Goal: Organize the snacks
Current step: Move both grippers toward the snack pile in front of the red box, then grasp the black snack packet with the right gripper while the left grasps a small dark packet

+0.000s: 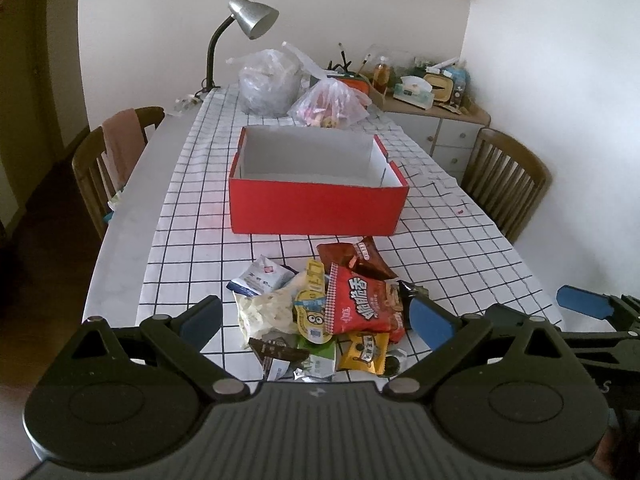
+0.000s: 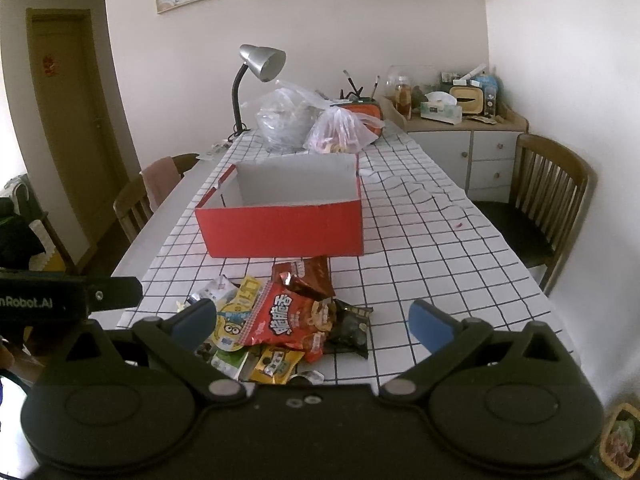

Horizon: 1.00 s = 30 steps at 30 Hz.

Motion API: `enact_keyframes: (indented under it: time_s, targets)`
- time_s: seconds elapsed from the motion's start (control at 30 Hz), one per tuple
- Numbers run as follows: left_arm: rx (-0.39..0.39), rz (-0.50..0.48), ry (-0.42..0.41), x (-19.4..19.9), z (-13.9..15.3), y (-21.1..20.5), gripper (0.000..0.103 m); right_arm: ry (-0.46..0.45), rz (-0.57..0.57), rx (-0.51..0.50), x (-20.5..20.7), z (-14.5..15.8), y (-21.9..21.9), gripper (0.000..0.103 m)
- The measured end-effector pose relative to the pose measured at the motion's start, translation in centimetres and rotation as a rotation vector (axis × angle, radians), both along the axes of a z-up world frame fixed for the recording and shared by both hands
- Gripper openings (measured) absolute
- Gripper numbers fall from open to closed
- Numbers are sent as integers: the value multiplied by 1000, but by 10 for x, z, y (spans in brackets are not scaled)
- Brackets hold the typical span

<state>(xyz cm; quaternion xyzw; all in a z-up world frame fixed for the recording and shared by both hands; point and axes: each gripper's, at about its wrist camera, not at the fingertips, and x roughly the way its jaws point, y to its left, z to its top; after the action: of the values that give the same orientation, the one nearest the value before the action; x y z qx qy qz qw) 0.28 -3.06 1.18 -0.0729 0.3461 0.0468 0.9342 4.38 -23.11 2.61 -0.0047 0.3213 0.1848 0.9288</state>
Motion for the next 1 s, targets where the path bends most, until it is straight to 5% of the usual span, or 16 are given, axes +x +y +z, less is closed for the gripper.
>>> enact_keyframes:
  time_s: [0.5, 1.0]
  targets:
    - [-39, 68, 44, 37, -19, 20, 101, 39, 38, -10, 49, -23, 5, 103]
    - [-73, 173, 160, 68, -69, 65, 93, 198, 30, -78, 113, -83, -7, 97]
